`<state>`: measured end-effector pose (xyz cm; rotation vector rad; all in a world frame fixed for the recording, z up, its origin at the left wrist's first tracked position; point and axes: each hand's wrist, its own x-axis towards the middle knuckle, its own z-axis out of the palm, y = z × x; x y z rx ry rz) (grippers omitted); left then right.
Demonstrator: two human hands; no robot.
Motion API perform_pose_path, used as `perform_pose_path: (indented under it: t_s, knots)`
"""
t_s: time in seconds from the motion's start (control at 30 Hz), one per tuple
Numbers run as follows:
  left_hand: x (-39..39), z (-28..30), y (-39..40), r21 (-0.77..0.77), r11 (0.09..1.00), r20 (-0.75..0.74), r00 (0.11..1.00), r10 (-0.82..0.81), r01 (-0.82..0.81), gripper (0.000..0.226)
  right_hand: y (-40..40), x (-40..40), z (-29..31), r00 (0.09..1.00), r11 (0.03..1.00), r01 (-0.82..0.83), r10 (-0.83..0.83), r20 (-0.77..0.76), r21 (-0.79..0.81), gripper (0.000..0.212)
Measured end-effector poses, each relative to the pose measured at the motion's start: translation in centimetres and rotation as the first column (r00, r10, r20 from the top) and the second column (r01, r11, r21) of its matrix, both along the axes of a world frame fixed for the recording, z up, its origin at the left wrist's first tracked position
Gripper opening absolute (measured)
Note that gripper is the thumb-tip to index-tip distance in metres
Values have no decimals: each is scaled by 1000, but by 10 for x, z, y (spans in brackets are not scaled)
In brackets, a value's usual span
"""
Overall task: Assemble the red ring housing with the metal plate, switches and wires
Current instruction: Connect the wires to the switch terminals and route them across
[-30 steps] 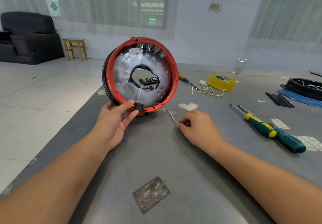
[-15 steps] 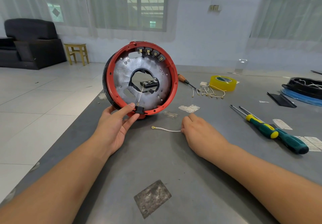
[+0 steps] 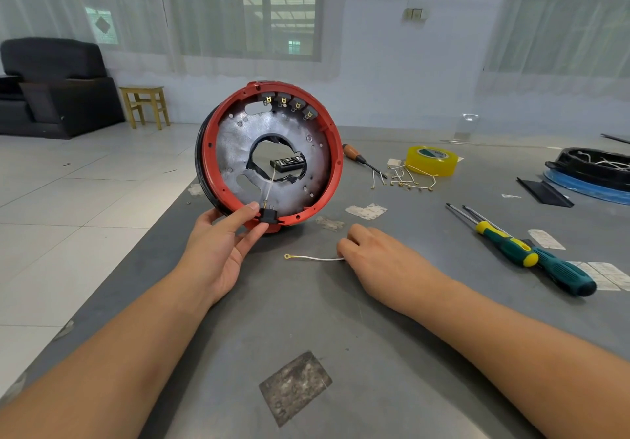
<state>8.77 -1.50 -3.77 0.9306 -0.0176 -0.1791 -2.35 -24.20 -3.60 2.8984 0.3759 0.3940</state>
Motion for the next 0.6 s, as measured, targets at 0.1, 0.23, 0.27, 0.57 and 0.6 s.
perform_pose_path:
  t_s: [0.1, 0.23, 0.27, 0.57, 0.6]
  knots:
    - [-1, 1, 0, 4, 1000, 1, 1000, 1, -1, 56, -2, 1, 1, 999, 997, -23, 20, 44, 73, 13]
    - [-3, 2, 1, 9, 1000, 6, 1000, 1, -1, 53, -2, 1, 2, 996, 955, -24, -4, 91, 296, 10]
    - [-3, 2, 1, 11, 1000, 5, 1000, 1, -1, 53, 0, 2, 2, 995, 922, -11, -29, 98, 386, 7]
    - [-1, 2, 0, 3, 1000, -1, 1000, 8, -8, 55, 23, 36, 34, 985, -14, 132, 110, -130, 991, 12]
    - [-1, 2, 0, 3, 1000, -3, 1000, 13, -13, 56, 28, 41, 41, 981, -73, 122, 160, -109, 990, 13]
